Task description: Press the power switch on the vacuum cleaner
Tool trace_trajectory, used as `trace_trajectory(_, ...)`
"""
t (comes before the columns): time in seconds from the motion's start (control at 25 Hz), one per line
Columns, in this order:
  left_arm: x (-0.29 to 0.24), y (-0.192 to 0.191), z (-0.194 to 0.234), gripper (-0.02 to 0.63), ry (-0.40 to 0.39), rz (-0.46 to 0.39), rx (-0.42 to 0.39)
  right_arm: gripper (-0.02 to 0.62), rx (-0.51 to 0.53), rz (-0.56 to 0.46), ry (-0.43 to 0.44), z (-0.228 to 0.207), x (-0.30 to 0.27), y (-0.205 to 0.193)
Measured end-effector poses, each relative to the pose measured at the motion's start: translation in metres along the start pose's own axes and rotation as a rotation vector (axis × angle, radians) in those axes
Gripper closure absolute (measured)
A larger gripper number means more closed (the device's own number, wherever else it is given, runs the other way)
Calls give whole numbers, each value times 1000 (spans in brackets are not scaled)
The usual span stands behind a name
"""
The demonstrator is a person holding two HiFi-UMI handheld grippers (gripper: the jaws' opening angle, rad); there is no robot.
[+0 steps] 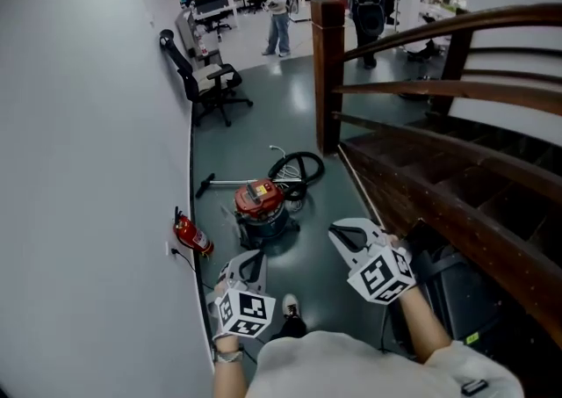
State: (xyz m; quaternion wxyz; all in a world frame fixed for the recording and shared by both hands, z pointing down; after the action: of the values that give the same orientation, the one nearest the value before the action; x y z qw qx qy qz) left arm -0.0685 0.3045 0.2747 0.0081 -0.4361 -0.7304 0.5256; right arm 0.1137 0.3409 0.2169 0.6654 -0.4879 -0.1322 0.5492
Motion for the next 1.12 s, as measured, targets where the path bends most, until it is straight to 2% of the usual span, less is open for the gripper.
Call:
trace_trajectory(0.36, -45, -2, 69, 609, -24, -14, -13, 565, -6, 8, -2, -32, -70, 21)
trace_trajectory(1.12, -99, -28, 136, 609, -63, 2, 5, 565, -13, 41, 12, -61, -151, 28)
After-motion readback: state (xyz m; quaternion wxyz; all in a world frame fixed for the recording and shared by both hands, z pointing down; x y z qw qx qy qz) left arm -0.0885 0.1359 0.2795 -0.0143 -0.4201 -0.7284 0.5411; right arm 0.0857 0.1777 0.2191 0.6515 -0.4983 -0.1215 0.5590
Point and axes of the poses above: the fingertips, and each gripper's own axes: x backward along the fingers, z to its left, y out of its top, the point moved 4 cm from there along x, backward along the fingers
